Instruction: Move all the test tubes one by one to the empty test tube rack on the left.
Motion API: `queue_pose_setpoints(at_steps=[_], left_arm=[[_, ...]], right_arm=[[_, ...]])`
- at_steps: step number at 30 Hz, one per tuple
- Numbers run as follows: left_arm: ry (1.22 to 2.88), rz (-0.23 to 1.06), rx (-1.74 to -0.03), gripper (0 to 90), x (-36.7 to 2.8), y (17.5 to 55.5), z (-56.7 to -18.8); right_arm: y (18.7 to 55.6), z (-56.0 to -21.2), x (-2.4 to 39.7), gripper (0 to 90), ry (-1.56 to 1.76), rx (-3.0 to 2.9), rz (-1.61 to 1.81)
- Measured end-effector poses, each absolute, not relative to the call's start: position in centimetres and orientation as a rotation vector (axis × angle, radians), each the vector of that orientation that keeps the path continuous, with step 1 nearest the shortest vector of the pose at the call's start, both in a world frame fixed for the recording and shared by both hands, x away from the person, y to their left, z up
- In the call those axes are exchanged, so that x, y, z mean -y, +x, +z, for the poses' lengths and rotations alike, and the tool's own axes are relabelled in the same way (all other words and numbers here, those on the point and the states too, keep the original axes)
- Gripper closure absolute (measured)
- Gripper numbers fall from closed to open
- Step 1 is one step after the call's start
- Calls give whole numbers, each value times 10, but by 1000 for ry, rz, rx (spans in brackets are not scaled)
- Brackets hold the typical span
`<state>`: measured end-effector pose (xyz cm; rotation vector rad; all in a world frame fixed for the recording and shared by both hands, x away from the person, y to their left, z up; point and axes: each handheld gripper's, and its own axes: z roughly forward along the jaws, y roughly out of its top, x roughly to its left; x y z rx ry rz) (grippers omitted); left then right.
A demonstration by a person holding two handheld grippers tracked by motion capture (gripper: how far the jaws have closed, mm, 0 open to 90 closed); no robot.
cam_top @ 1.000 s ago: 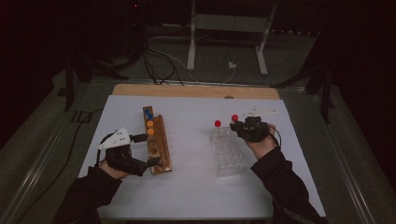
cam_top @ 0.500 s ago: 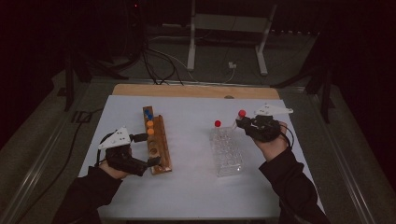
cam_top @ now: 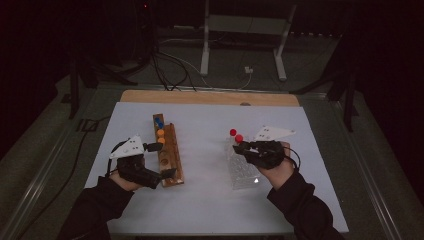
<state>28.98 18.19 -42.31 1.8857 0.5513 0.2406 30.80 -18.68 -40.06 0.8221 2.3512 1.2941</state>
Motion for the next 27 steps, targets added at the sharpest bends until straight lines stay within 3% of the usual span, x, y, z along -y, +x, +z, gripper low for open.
queue_pose_setpoints(at_steps=[27], left_arm=[[1922, 146, -393, 81, -130, 298, -415]], right_arm=[[291, -434, 137, 756, 700, -2541, 1268]])
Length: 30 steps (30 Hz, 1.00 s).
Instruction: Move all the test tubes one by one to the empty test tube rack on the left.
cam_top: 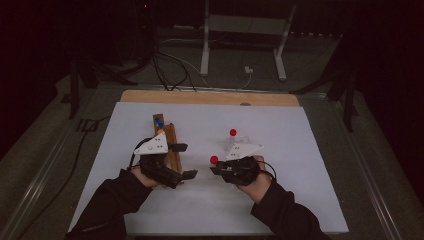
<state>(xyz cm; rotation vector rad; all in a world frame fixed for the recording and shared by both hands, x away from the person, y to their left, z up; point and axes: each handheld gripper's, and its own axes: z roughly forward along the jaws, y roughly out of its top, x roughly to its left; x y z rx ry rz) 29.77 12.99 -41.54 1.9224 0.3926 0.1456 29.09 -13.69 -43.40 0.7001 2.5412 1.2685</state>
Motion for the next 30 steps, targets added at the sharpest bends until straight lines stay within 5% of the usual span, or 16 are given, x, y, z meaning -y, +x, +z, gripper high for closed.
queue_pose_setpoints(at_steps=[12, 19, 30], left_arm=[[1946, 124, -334, 259, -106, 300, -415], [1965, 174, -335, 472, -96, 304, -420], [1970, 138, -302, 664, -86, 308, -424]], right_arm=[[288, -436, 134, 756, 688, -2555, 1274], [287, -434, 134, 756, 678, -2554, 1288], [287, -434, 134, 756, 679, -2558, 1292]])
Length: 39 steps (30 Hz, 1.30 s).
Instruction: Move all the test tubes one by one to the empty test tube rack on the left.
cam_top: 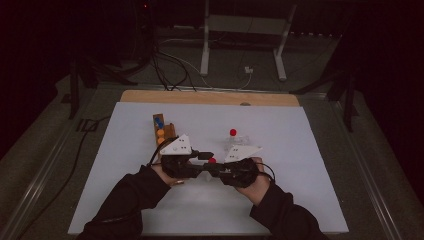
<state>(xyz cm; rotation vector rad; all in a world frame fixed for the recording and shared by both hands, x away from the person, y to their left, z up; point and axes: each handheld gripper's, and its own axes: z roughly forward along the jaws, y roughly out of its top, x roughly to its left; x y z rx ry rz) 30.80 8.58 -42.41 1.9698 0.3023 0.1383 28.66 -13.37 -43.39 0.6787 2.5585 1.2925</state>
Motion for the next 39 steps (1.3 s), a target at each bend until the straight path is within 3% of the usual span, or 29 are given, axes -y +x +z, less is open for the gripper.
queue_pose_setpoints(at_steps=[13, 27, 32, 35, 39], left_arm=[[1965, 178, -295, 716, -86, 308, -418], [1922, 242, -365, 717, -119, 314, -399], [1911, 294, -398, 717, -136, 314, -389], [1897, 324, -423, 717, -147, 314, -383], [1877, 359, -448, 717, -160, 313, -377]], right_arm=[[286, -432, 136, 740, 680, -2526, 1316], [287, -424, 149, 211, 766, -2409, 1435], [288, -423, 151, 124, 783, -2400, 1465], [288, -422, 152, 27, 778, -2401, 1479], [288, -422, 153, 0, 775, -2408, 1501]])
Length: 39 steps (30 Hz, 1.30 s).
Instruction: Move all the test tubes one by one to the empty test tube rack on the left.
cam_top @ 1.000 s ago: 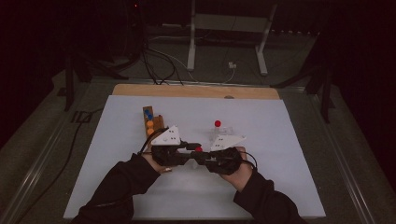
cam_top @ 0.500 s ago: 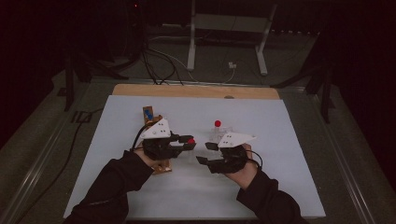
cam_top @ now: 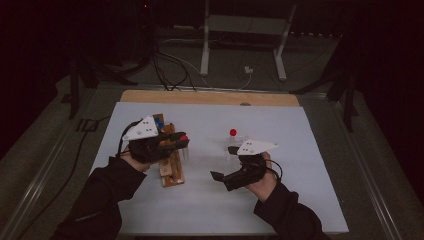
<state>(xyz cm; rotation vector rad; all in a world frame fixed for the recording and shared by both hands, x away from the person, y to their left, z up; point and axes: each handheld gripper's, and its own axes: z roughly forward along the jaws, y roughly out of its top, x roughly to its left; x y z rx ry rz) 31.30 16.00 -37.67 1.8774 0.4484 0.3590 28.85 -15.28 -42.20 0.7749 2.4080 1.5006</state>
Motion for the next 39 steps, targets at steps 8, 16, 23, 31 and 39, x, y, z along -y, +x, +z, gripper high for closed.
queue_pose_setpoints(at_steps=[8, 16, 23, 31, 39], left_arm=[[1860, 419, -499, 717, -181, 312, -370], [1854, 453, -553, 717, -198, 315, -374], [1868, 460, -603, 717, -206, 322, -385], [1868, 452, -646, 717, -210, 325, -401], [1862, 425, -688, 717, -213, 326, -419]], right_arm=[[288, -420, 155, 0, 777, -2391, 1512], [288, -420, 156, 0, 771, -2389, 1518], [288, -419, 156, 0, 763, -2384, 1524], [288, -420, 156, 0, 756, -2392, 1525], [288, -420, 156, 0, 755, -2399, 1525]])
